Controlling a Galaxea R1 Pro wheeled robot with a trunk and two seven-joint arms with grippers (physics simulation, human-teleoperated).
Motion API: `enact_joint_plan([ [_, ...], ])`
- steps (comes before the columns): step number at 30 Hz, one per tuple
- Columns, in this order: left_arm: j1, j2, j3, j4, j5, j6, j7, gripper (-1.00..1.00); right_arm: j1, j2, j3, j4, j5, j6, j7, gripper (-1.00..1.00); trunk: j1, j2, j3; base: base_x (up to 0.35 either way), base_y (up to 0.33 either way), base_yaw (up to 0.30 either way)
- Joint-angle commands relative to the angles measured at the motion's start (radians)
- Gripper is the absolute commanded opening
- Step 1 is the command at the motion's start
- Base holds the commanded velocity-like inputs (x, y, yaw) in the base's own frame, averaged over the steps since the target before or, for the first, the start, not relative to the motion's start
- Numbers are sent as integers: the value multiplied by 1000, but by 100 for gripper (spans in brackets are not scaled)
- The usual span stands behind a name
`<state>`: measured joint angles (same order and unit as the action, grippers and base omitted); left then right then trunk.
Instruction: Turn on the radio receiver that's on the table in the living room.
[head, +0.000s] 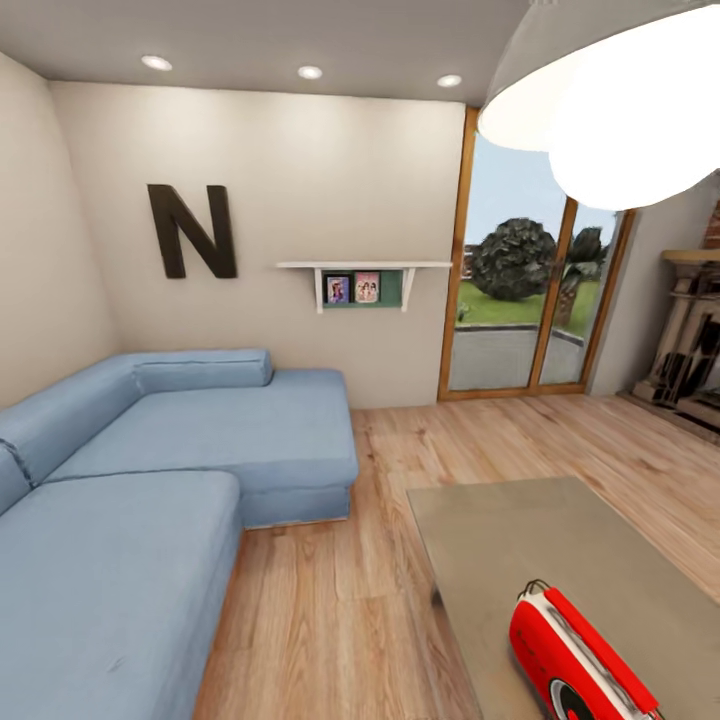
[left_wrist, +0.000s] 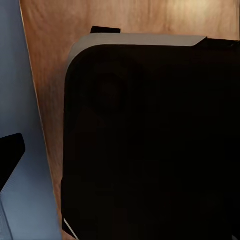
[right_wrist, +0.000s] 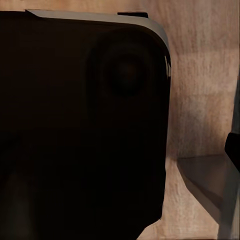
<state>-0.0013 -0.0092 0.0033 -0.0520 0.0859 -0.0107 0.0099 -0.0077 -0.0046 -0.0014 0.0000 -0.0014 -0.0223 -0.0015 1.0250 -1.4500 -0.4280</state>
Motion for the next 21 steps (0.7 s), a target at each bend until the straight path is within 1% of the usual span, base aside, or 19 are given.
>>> enact_joint_plan([
  [1, 0, 0, 0, 0, 0, 0, 0, 100, 0, 0, 0, 0, 0, 0, 0, 100, 0, 0, 0, 1, 0, -272],
  [21, 0, 0, 0, 0, 0, 0, -1, 100, 0, 0, 0, 0, 0, 1, 0, 100, 0, 0, 0, 0, 0, -282],
])
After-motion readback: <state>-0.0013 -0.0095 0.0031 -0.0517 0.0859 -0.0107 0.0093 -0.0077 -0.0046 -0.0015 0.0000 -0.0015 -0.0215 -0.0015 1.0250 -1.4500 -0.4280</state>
